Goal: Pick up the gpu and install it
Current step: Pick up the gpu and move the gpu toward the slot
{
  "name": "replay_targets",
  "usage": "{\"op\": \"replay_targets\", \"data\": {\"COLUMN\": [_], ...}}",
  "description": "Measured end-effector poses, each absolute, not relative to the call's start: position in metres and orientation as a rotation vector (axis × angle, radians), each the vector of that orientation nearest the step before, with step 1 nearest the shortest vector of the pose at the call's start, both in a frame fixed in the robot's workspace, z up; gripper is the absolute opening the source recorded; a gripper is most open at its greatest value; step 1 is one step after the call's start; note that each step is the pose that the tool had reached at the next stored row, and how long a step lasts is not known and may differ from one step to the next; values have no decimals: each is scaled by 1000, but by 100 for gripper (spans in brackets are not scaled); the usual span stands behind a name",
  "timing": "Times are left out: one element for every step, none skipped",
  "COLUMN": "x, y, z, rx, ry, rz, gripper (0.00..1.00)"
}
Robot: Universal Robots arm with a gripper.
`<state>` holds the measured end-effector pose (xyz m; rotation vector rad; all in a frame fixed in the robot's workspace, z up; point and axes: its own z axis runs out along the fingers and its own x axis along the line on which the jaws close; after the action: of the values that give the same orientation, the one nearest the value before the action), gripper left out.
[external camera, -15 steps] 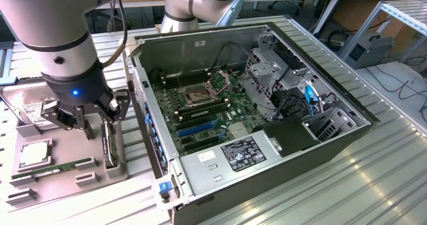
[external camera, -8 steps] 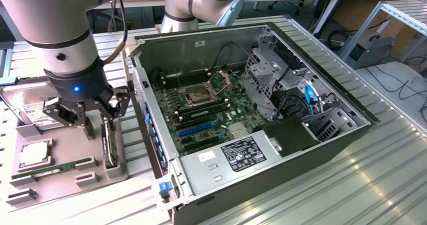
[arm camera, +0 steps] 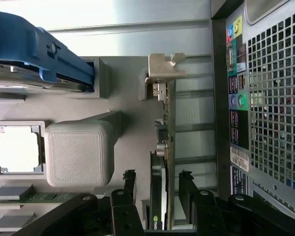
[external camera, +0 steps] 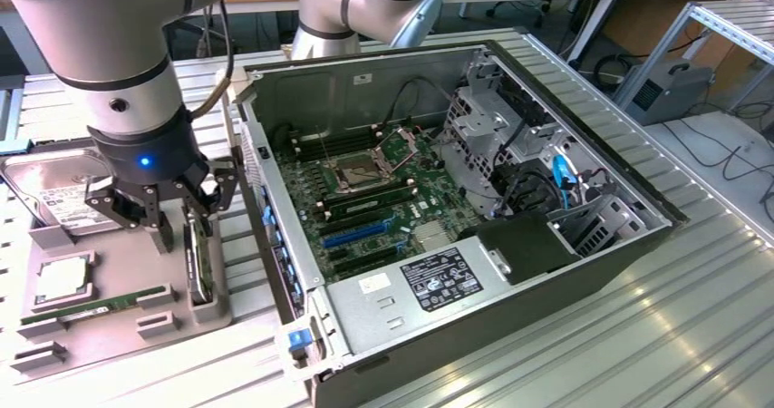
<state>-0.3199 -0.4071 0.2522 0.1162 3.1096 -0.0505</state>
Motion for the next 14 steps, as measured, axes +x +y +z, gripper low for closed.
{"op": "replay_targets", "data": {"x": [-320, -319, -319, -318, -318, -317, -317, -317, -317, -317, -317, -317, -318, -318], "y": [-407, -407, -406, -406, -405, -404, -403, -403, -403, -403, -402, -403, -403, -403], "z": [251, 251, 250, 249, 249, 248, 248, 247, 246, 245, 245, 244, 243, 243], "rx": [116, 116, 116, 116, 116, 116, 116, 116, 116, 116, 116, 116, 116, 116], "ry": [3110, 3110, 3110, 3110, 3109, 3109, 3109, 3109, 3109, 3109, 3109, 3109, 3110, 3109], "rz": [-51, -51, -51, -52, -52, -53, -54, -54, -54, -55, -56, -56, -56, -56], "gripper": [48, 48, 48, 48, 48, 48, 48, 48, 48, 48, 48, 48, 48, 48]}}
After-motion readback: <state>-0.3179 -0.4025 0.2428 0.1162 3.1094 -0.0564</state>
